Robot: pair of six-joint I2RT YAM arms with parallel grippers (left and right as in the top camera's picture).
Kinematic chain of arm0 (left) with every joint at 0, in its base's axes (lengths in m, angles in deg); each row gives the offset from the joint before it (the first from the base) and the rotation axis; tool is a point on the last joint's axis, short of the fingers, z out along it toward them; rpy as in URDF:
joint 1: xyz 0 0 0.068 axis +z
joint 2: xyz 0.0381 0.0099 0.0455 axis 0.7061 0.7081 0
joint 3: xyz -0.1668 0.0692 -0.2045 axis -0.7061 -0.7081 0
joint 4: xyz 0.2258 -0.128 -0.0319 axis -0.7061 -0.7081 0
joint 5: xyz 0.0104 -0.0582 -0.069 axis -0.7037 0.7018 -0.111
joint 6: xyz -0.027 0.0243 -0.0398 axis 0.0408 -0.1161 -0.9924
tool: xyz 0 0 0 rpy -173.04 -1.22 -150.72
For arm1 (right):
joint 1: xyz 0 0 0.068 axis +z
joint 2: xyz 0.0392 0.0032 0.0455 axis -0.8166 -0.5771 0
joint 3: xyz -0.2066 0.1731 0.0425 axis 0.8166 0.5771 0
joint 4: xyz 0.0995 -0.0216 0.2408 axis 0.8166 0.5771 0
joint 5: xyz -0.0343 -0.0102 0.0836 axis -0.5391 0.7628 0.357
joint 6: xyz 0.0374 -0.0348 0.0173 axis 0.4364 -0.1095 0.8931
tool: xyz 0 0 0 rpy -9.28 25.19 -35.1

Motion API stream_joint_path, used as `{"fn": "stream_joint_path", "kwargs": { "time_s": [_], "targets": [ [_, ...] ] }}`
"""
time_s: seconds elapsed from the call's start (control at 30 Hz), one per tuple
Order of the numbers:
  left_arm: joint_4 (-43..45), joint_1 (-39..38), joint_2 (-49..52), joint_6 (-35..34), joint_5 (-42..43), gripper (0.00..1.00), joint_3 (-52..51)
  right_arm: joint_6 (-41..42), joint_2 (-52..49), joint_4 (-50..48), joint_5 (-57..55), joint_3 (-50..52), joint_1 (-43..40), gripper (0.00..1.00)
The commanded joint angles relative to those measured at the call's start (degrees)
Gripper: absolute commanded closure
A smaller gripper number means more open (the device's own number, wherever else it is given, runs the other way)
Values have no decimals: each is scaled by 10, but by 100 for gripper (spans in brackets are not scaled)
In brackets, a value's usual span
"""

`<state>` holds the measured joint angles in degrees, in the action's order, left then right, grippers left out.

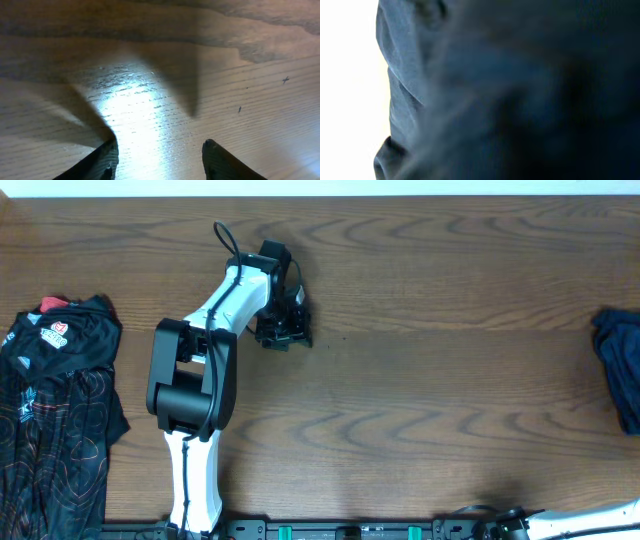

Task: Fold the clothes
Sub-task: 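Lay the shorts on the pile at the right table edge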

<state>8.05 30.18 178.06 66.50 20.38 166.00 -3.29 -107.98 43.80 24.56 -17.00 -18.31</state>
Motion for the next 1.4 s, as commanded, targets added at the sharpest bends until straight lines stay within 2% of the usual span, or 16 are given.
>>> {"fn": "stream_joint_path", "kwargs": {
  "time_s": [0.0,0.2,0.4,0.57,0.7,0.9,1.07,1.1,1.13,1.17,1.2,1.3,1.37],
  "targets": [
    [2,-1,26,-3,-14,34,-15,-5,21,-3,13,3,-4,1],
    [3,-1,26,-3,-14,31,-15,9,30,-18,48,0,-2,1],
    [2,-1,26,-3,-9,30,-15,34,110,-50,81,-26,31,1],
    [2,-1,26,-3,2,29,-15,114,202,-12,-29,-85,70,1],
    [1,-1,26,-3,2,29,-15,121,238,47,-130,-113,86,1],
    [-6,-1,26,-3,2,30,-15,120,230,107,-146,-115,77,1],
    [-9,-1,26,-3,4,30,-15,74,210,97,-124,-115,91,1],
    [-8,-1,26,-3,5,30,-15,55,203,94,-115,-115,100,16],
    [-7,-1,26,-3,6,30,-15,47,195,95,-113,-115,109,45],
    [-5,-1,26,-3,6,30,-15,42,185,99,-113,-115,121,87],
    [-4,-1,26,-3,6,30,-15,42,175,105,-114,-115,132,99],
    [-2,-1,26,-3,6,31,-15,42,137,123,-119,-115,163,99],
    [-2,-1,26,-3,6,31,-15,76,113,143,-146,-115,178,99]
  ]
}}
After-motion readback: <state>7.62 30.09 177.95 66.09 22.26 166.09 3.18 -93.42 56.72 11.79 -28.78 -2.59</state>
